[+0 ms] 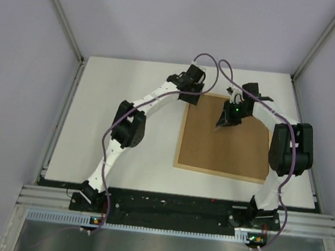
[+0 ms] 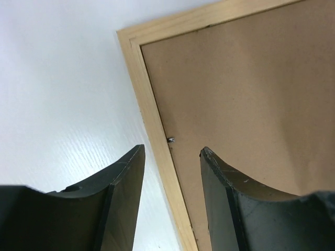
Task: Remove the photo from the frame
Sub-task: Adjust the photo frame item at the center of the board.
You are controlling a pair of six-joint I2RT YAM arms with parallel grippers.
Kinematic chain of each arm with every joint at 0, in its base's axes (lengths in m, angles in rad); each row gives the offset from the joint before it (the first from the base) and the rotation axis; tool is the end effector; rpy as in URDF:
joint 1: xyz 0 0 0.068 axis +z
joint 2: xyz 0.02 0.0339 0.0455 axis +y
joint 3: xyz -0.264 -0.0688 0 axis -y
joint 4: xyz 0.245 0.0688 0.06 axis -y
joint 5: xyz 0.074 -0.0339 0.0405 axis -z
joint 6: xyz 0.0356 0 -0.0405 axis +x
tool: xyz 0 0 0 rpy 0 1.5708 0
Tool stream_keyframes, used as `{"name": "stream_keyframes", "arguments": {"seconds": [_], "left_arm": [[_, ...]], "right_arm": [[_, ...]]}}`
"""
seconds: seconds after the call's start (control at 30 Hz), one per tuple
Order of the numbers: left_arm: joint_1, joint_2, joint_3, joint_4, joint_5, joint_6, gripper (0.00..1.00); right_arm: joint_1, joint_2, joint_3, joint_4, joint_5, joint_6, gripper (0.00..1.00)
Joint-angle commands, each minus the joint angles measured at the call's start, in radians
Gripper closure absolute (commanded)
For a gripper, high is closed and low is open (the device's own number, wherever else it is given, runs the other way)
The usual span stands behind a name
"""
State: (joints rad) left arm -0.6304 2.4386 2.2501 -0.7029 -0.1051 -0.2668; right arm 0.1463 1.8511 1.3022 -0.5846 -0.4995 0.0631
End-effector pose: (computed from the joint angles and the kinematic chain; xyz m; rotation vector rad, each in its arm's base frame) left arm 0.4401 -0.3165 0.2121 0.4019 2.4407 -0.2618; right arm 0.3714 0.0720 0.1952 -0.2620 2.6588 0.7386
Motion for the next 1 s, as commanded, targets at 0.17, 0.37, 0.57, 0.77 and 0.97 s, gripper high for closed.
{"name": "stream_keyframes", "arguments": {"seconds": [0.17, 0.37, 0.57, 0.77, 0.97], "left_arm": [[-0.052, 0.066, 0.083, -0.043, -0.145, 0.110, 0.47], [-0.054, 0.109, 0.089, -0.044, -0.142, 0.110, 0.46], [-0.051, 0.106, 0.086, -0.047, -0.192, 0.115, 0.45], [-0.048, 0.017, 0.016, 0.039, -0.237, 0.150, 0.46], [-0.048, 0.079, 0.034, -0.012, -0.197, 0.129, 0.45]], "right_arm": [[0.007, 0.033, -0.015, 0.034, 0.016, -0.019, 1.00], [0.006, 0.022, -0.021, 0.037, 0.010, -0.019, 1.00], [0.006, 0.022, -0.024, 0.040, 0.006, -0.019, 1.00], [0.007, 0.026, -0.024, 0.042, -0.002, -0.017, 1.00], [0.006, 0.020, -0.027, 0.042, -0.008, -0.017, 1.00]]}}
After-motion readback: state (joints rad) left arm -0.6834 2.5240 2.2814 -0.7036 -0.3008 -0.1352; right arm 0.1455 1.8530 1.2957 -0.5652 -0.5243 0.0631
